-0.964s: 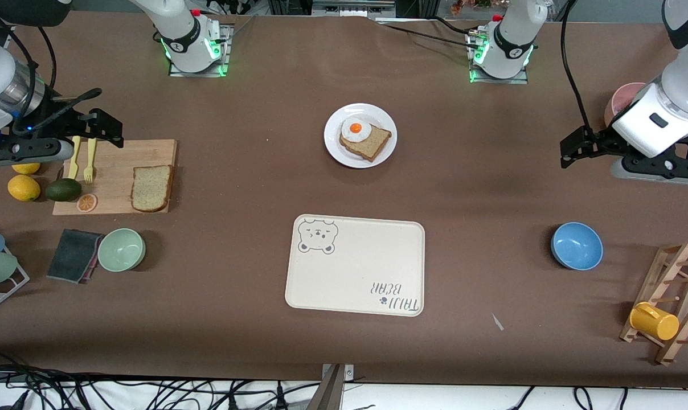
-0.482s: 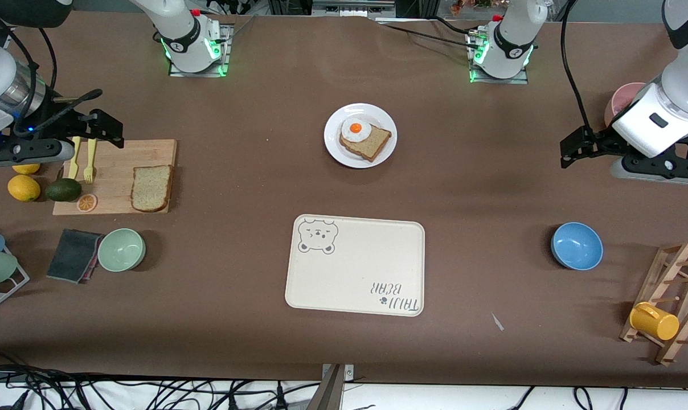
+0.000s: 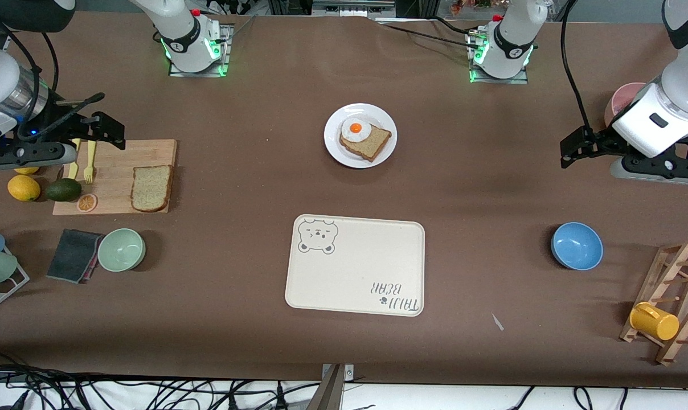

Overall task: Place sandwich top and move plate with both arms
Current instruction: 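Move the right gripper down over the bread slice on the cutting board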

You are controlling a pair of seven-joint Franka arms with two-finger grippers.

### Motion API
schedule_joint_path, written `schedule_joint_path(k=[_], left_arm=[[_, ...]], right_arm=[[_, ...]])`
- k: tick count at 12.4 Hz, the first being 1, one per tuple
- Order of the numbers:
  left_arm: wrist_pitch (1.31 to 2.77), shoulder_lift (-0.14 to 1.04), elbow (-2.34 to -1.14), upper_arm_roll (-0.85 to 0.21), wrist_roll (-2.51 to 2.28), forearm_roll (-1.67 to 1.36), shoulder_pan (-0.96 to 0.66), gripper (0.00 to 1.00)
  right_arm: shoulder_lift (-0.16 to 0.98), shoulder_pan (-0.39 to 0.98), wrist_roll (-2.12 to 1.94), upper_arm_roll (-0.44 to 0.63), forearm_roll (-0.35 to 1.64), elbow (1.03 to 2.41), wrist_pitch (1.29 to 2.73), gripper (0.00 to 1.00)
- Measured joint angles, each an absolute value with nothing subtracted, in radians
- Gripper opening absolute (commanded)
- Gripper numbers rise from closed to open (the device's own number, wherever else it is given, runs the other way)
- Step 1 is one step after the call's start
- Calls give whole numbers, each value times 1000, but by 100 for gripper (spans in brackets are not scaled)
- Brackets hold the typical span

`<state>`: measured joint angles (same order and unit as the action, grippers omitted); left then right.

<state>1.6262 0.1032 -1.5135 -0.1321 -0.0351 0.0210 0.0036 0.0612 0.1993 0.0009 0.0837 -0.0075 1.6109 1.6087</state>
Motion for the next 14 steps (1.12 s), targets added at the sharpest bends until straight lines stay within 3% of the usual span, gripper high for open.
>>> schedule_joint_path(k=[10, 14], left_arm=[[1626, 103, -1514, -132, -35, 21, 4, 100], [1626, 103, -1514, -132, -35, 21, 4, 100]], right_arm=[[150, 198, 3, 87, -69, 1769, 1786, 100], [189, 200, 65, 82, -111, 1863, 1903, 87]])
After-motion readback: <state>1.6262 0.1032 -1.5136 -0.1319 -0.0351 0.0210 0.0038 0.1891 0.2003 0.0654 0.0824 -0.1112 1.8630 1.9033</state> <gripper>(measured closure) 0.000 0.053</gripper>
